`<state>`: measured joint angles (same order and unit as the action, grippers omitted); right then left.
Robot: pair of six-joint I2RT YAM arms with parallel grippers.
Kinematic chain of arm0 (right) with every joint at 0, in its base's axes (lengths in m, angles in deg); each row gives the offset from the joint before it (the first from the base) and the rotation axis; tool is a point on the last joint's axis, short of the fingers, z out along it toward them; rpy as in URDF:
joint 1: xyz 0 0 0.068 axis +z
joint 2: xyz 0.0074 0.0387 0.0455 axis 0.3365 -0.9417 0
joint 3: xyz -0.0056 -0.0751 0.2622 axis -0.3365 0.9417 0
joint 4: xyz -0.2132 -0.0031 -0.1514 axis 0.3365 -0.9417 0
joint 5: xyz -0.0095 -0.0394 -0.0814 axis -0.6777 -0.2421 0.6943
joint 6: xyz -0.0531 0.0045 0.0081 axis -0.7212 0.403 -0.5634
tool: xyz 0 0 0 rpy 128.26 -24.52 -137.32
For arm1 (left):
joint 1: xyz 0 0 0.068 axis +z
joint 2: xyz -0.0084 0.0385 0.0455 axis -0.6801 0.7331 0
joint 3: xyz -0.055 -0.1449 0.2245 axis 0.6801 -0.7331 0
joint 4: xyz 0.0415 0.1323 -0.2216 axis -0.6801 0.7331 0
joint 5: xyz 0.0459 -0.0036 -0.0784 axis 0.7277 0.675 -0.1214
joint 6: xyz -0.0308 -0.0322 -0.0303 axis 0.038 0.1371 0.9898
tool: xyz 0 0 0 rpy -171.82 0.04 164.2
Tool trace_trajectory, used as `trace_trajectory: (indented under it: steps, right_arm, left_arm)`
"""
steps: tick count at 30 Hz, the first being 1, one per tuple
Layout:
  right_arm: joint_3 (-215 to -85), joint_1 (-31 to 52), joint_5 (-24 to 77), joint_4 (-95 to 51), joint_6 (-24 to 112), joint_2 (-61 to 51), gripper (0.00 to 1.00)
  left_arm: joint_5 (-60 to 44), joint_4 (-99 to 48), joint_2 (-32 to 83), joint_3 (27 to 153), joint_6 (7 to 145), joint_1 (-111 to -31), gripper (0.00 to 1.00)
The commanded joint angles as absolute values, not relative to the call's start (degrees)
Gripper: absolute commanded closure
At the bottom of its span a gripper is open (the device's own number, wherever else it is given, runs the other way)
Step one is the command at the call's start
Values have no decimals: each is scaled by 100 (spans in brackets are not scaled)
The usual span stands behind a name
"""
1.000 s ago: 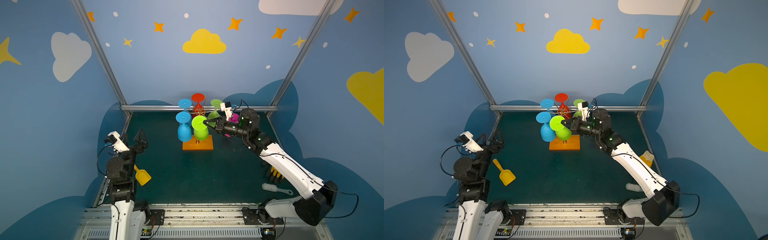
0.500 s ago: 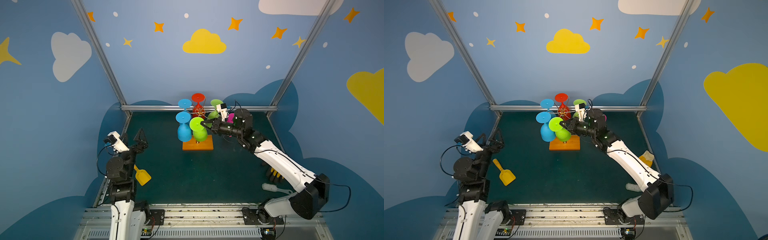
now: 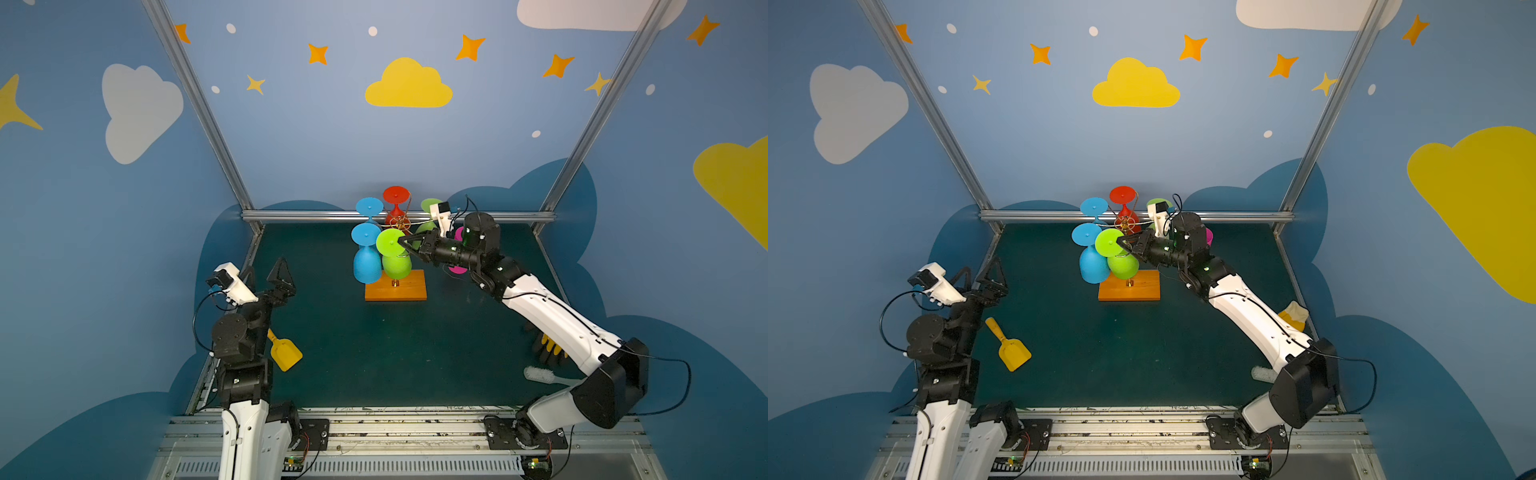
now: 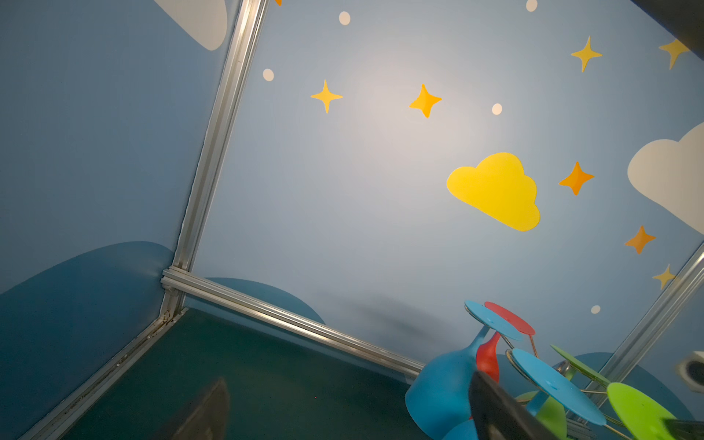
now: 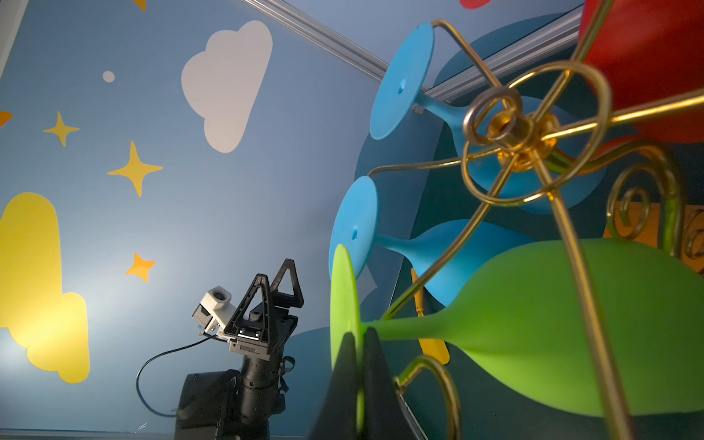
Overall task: Take the wine glass off the wine glass rack
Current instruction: Pick up the wine glass from the wine glass rack.
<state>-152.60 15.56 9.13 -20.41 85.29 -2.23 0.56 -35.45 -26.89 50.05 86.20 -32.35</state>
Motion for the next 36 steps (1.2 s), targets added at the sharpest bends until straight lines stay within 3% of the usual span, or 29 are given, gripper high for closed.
trace_trajectory:
  steps: [1,36]
  right_arm:
    - [-15485,1486,1105,-1733,8495,-228,100]
    - [-14937,1252,1290,-1645,8609,347,100]
  left_arm:
    - [-3,-3688,-2717,4940,8636,-3204,3]
    - [-29,-3712,-2712,4928,8664,-3178,3]
